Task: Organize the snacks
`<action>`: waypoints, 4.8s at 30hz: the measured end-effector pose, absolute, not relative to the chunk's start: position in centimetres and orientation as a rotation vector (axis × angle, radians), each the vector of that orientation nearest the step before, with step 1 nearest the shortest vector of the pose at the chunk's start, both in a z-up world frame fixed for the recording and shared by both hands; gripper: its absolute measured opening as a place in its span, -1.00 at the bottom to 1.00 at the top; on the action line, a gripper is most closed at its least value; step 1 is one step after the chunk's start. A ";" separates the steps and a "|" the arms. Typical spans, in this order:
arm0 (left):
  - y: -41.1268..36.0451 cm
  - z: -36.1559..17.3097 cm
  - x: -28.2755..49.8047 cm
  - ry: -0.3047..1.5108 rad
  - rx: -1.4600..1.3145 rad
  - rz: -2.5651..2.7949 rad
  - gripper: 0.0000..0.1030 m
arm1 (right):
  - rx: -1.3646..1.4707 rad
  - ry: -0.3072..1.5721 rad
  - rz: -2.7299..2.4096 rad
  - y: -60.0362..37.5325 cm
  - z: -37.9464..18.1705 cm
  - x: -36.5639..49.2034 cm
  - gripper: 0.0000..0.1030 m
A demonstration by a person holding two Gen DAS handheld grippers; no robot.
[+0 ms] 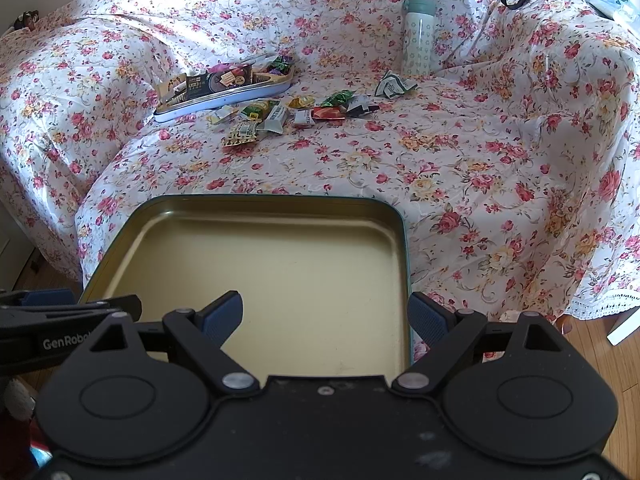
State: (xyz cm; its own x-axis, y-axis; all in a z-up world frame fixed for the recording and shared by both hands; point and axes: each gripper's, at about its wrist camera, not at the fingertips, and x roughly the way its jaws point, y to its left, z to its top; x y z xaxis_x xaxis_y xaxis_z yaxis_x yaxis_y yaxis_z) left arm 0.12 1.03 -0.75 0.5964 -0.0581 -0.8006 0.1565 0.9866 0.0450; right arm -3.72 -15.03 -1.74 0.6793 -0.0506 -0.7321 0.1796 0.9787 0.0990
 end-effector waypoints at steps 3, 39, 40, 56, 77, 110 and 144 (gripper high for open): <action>1.0 -0.7 0.1 0.924 0.114 -0.125 0.38 | 0.168 0.815 -0.129 -15.0 -1.7 -3.7 0.82; 0.3 -1.4 0.8 1.042 0.125 -0.265 0.37 | 0.176 0.881 -0.093 -15.4 -2.4 -2.6 0.81; 0.3 -1.4 1.0 1.058 0.136 -0.275 0.37 | 0.180 0.894 -0.086 -15.6 -2.5 -2.4 0.81; 1.0 2.5 6.9 0.969 0.124 -0.374 0.37 | 0.094 0.984 0.023 -17.0 -1.9 2.7 0.81; 0.1 0.2 21.6 0.758 0.147 -0.275 0.38 | -0.009 0.633 -0.100 -24.4 -2.4 13.4 0.82; -1.8 -7.2 35.7 0.767 0.029 -0.200 0.44 | 0.084 0.610 -0.250 -30.8 -7.8 29.0 0.83; -2.2 -8.8 35.4 0.676 0.084 -0.248 0.58 | 0.149 0.590 -0.270 -31.9 -9.3 36.7 0.28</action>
State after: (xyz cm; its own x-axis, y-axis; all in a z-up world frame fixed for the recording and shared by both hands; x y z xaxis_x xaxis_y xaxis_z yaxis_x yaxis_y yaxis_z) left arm 35.41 -2.23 -8.77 0.7519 -0.1993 -0.6284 0.2538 0.9673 -0.0031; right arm 36.70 -31.90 -9.31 0.7972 -0.2079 -0.5667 0.2924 0.9543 0.0612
